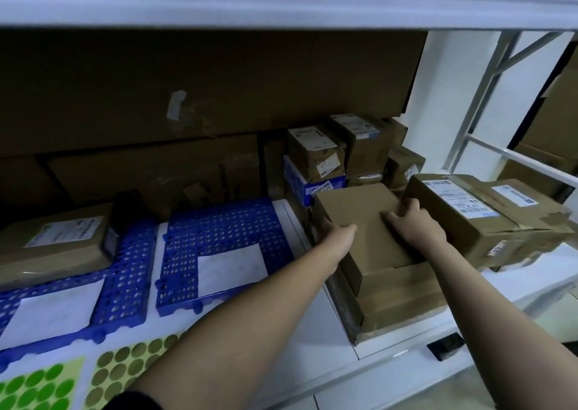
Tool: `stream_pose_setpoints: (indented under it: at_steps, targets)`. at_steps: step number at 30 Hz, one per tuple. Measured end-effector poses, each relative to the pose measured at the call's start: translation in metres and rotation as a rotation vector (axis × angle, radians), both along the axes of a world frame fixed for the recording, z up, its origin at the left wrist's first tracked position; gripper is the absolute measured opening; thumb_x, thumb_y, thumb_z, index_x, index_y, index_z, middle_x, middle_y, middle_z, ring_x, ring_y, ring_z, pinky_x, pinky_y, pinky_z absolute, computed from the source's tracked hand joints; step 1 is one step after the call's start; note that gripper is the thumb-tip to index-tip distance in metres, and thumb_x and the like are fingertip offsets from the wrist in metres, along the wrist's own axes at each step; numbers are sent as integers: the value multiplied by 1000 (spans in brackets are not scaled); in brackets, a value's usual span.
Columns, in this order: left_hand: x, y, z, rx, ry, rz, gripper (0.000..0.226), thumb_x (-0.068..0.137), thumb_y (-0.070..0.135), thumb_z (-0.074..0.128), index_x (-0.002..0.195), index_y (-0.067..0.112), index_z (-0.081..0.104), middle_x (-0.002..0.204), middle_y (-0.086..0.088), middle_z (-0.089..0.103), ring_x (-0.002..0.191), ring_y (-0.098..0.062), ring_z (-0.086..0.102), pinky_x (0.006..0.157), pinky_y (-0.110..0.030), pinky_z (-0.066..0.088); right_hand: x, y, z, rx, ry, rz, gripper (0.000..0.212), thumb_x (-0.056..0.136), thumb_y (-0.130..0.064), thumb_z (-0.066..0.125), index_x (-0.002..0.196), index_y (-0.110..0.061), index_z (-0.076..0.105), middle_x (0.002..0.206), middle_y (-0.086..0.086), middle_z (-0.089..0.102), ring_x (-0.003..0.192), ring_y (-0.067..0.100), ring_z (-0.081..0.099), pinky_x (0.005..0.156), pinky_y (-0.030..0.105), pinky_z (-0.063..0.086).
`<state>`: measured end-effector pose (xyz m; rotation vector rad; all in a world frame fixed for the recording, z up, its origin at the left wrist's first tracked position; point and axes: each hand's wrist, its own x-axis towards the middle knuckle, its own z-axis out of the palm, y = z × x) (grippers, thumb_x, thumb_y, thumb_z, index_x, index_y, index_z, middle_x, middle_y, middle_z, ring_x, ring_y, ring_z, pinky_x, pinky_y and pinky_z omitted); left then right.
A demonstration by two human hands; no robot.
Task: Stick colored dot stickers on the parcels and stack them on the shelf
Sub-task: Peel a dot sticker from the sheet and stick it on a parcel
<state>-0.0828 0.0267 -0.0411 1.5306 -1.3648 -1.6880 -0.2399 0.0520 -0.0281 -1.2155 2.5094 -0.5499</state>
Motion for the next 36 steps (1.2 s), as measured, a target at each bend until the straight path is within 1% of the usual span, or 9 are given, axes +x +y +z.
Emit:
stream_pose_setpoints:
  at_steps: [5, 9, 13, 18, 20, 24, 30, 34, 36]
  targets:
    - [2, -3, -1, 4, 90, 47, 75, 91, 30, 55, 150, 27, 8, 144, -11, 37, 124, -31, 45, 103, -49, 41, 5, -2, 5, -51, -24, -17, 72, 90, -56, 48, 145, -15, 28, 140, 18, 42, 120, 41, 48, 96, 49, 44]
    - [23, -2, -2, -55, 208, 145, 64, 93, 32, 53, 147, 32, 19, 137, -9, 45, 114, -28, 52, 97, -49, 45, 29, 2, 12, -105, 16, 7, 72, 89, -56, 49, 145, -17, 28, 142, 19, 38, 124, 43, 43, 100, 51, 40]
    - [65, -4, -5, -118, 317, 333, 49, 91, 31, 57, 133, 33, 33, 131, -8, 45, 107, -25, 53, 90, -44, 49, 68, 11, 13, -227, 61, 84, 69, 88, -55, 51, 143, -19, 31, 140, 18, 42, 121, 42, 46, 99, 50, 42]
    - [132, -4, -10, -23, 367, 470, 42, 87, 44, 61, 119, 33, 35, 125, -8, 48, 101, -26, 57, 86, -48, 52, 136, 15, 11, -353, 81, 188, 64, 88, -46, 56, 142, -19, 35, 135, 16, 46, 122, 37, 46, 95, 45, 41]
    - [159, -2, -10, -1, 362, 514, 43, 86, 44, 62, 116, 32, 34, 123, -9, 50, 100, -27, 58, 80, -43, 54, 160, 14, 7, -399, 59, 227, 64, 87, -43, 59, 141, -18, 36, 133, 16, 47, 120, 36, 47, 94, 44, 41]
    - [210, 6, -6, -27, 426, 543, 47, 86, 36, 65, 119, 28, 32, 109, -6, 57, 91, -21, 60, 67, -32, 49, 206, 10, -1, -453, -73, 331, 64, 86, -38, 62, 141, -20, 36, 134, 14, 47, 121, 33, 48, 97, 44, 42]
    - [272, 13, 0, -52, 391, 521, 62, 78, 41, 72, 128, 19, 42, 112, -6, 63, 99, -23, 62, 77, -37, 52, 261, 12, -11, -530, -225, 431, 74, 84, -33, 65, 146, -23, 26, 143, 4, 38, 126, 21, 42, 104, 41, 39]
    - [312, 19, 6, -199, 407, 447, 66, 73, 33, 76, 127, 17, 42, 118, -7, 61, 100, -19, 63, 73, -28, 51, 288, 7, -13, -567, -638, 417, 80, 82, -32, 68, 148, -21, 24, 147, 2, 37, 131, 18, 41, 109, 43, 37]
    - [326, 22, 9, -287, 361, 385, 70, 68, 32, 78, 127, 21, 42, 120, -5, 60, 102, -16, 62, 76, -27, 51, 293, 5, -12, -502, -854, 379, 70, 89, -35, 63, 147, -23, 26, 144, -1, 41, 125, 17, 45, 104, 38, 40]
